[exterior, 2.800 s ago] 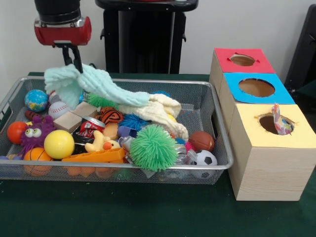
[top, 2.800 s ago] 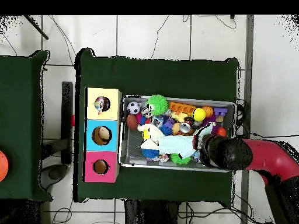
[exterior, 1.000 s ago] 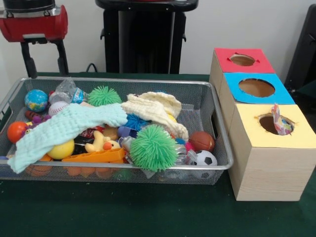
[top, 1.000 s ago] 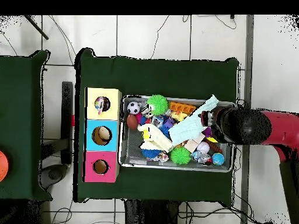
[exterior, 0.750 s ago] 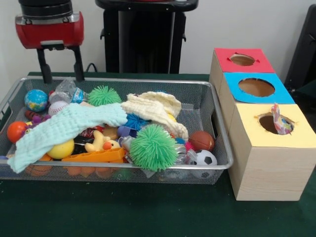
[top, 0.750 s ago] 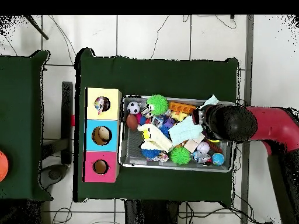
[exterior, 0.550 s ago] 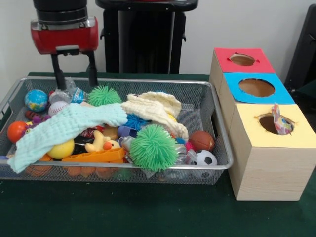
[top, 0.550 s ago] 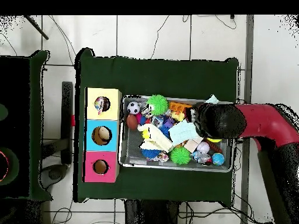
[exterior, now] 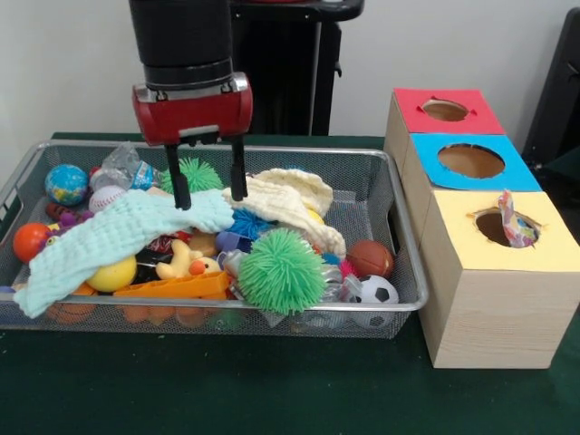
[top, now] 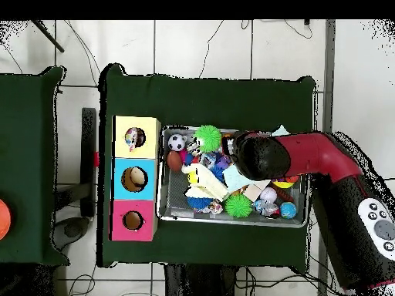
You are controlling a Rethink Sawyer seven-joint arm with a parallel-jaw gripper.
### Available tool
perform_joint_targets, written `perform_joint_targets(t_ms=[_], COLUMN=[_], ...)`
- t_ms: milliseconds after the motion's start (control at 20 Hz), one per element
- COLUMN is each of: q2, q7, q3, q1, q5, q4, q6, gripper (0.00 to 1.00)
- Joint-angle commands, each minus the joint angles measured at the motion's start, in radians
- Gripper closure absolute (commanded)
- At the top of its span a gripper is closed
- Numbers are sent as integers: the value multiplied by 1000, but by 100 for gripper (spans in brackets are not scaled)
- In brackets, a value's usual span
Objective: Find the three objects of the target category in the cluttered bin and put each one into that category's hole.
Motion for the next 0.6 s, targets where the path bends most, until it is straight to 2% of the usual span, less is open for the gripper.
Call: perform_joint_targets(t_ms=[50, 250, 600], q2=[64, 136, 247], q7=[67, 83, 35], q3=[-104, -139, -182], q1=[43, 84, 132], q5=[-79, -77, -73], q4=[28, -16, -106], q6=[-88, -127, -132], gripper=[0, 0, 0])
